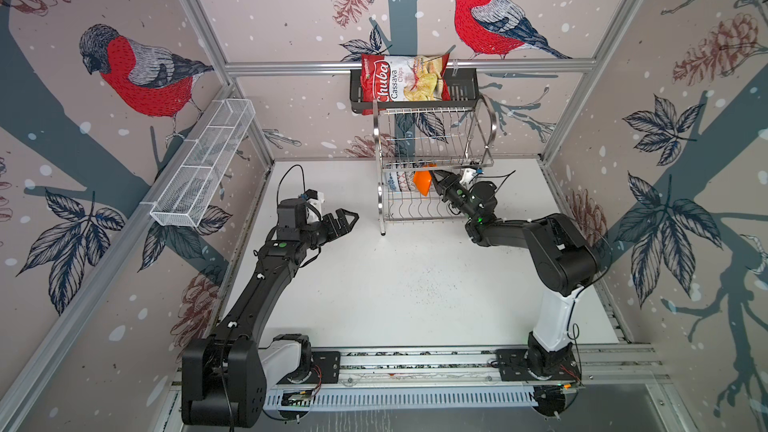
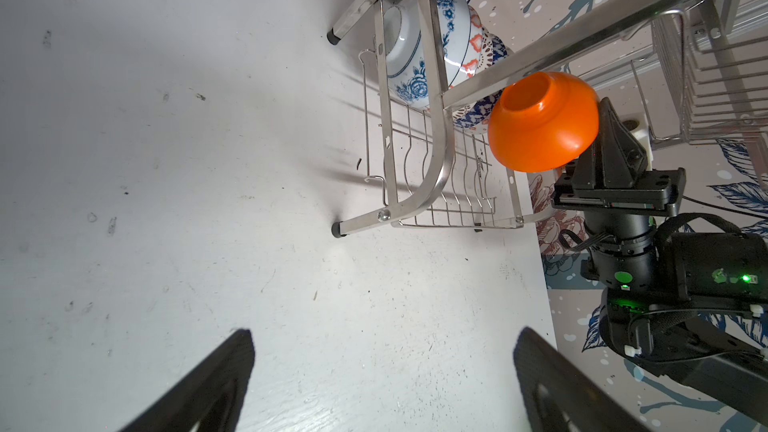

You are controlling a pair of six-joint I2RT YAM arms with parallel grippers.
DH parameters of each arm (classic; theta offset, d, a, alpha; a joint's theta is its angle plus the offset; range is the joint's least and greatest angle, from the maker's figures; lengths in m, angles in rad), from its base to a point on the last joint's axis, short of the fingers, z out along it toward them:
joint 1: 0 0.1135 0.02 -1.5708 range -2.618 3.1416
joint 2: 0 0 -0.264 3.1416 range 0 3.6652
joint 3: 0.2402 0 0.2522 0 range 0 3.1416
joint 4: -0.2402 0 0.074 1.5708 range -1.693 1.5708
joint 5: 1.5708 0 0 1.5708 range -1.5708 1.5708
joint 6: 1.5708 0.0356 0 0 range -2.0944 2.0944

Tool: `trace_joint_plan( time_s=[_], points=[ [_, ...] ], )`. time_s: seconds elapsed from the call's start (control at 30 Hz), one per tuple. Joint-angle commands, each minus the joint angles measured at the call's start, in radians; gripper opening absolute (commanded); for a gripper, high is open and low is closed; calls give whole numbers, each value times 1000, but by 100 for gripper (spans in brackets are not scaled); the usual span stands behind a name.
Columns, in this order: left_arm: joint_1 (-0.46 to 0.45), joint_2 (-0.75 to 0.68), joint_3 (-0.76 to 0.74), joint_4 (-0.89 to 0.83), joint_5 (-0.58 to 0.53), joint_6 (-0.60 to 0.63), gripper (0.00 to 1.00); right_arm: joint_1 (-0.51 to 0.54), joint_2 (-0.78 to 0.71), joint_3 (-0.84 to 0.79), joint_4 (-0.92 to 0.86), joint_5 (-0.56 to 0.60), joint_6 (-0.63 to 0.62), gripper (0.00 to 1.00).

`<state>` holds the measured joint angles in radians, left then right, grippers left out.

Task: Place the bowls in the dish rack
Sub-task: 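Slide the held orange bowl deeper along the lower tier toward the rack's far end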

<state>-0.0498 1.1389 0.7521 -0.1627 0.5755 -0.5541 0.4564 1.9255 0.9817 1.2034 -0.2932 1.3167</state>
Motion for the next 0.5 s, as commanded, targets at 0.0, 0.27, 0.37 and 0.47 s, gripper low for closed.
trace_joint_plan(
  time_s=[0.0, 0.27, 0.37, 0.47],
  points=[
    [2, -1, 0, 43, 16, 1, 98, 4, 13, 23, 132, -30, -58, 0],
    [2, -1, -1, 42, 13, 1, 98, 36, 18, 10, 151, -69, -52, 1],
    [2, -1, 0, 42, 13, 2, 98, 48, 12, 1, 157, -85, -53, 1],
    [2, -1, 0, 41, 11, 2, 98, 53, 1, -19, 165, -93, -51, 1]
  ],
)
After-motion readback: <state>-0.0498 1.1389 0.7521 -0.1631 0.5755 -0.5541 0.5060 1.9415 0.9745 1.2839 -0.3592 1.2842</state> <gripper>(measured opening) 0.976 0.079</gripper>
